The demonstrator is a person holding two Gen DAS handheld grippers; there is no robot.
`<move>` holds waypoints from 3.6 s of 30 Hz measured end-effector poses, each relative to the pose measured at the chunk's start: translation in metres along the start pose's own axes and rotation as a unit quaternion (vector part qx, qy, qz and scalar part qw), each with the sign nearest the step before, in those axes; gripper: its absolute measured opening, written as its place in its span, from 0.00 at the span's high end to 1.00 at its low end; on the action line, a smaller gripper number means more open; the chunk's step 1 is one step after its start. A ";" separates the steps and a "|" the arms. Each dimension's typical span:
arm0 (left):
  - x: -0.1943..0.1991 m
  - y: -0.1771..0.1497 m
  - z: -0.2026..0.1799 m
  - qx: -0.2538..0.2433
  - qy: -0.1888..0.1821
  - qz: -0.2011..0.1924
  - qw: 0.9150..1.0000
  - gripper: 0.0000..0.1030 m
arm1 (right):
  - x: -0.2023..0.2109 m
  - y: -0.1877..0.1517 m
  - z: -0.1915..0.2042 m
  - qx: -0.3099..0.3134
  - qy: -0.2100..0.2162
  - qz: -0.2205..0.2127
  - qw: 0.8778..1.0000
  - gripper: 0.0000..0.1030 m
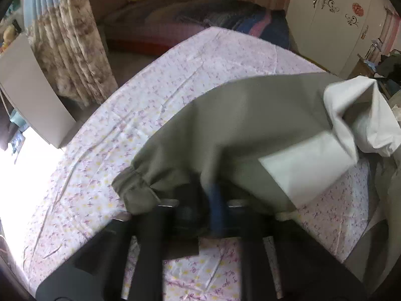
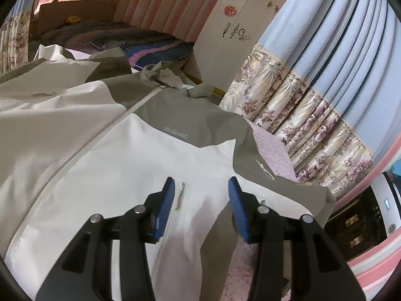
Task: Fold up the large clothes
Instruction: 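Grasp the olive-green sleeve cuff with the left gripper and lift it, then fold the held sleeve across the jacket front with the left gripper, release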
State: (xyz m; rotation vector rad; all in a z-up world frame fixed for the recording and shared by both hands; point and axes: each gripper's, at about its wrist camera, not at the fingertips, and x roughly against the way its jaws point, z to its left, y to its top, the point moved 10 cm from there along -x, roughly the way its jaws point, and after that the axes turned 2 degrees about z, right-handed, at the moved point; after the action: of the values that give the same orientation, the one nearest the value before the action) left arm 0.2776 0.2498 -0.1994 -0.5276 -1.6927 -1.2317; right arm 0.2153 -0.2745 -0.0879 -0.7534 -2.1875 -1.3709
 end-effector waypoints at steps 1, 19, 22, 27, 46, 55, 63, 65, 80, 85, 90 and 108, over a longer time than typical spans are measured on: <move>0.002 0.000 0.000 -0.007 0.006 -0.004 1.000 0.98 | 0.000 0.001 0.001 0.000 0.000 -0.001 1.000 0.56; 0.097 0.150 0.109 0.035 0.166 -0.162 0.972 0.99 | -0.059 -0.015 -0.027 -0.029 -0.001 0.056 0.998 0.51; 0.124 0.162 0.060 0.012 0.132 -0.187 0.973 0.99 | -0.052 -0.009 -0.047 -0.072 0.019 0.043 0.996 0.50; 0.156 0.176 -0.062 -0.060 0.072 -0.214 0.972 0.99 | -0.060 0.003 -0.084 -0.136 0.038 0.043 0.989 0.34; 0.075 -0.051 -0.440 -0.407 -0.083 -0.070 0.907 0.94 | -0.054 -0.018 -0.106 -0.094 -0.024 0.047 0.994 0.17; 0.110 -0.038 -0.405 -0.402 -0.121 -0.045 0.907 0.91 | -0.057 0.004 -0.089 -0.074 -0.026 0.043 0.996 0.14; 0.103 -0.034 -0.396 -0.356 -0.180 0.008 0.917 0.91 | -0.059 0.017 -0.065 -0.046 -0.024 0.038 0.998 0.13; 0.094 -0.032 -0.397 -0.342 -0.186 0.014 0.921 0.91 | -0.059 0.017 -0.064 -0.043 -0.026 0.038 0.998 0.13; 0.096 -0.037 -0.412 -0.376 -0.147 0.004 0.915 0.78 | -0.075 0.000 -0.071 -0.065 -0.004 0.047 0.997 0.13; 0.099 -0.013 -0.390 -0.320 -0.194 0.034 0.927 0.78 | -0.078 0.000 -0.068 -0.058 -0.004 0.043 0.997 0.13; 0.121 -0.007 -0.381 -0.337 -0.171 -0.009 0.926 0.78 | -0.082 0.002 -0.064 -0.059 0.003 0.042 0.997 0.13; 0.148 -0.021 -0.343 -0.420 -0.176 -0.151 0.877 0.45 | -0.076 0.003 -0.060 -0.058 0.007 0.035 0.998 0.13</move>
State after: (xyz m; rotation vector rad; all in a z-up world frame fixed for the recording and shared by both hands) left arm 0.3423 -0.0936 -0.0640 -1.0821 -1.4870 -2.2286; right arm 0.2796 -0.3440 -0.1088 -0.8515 -2.0660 -1.4732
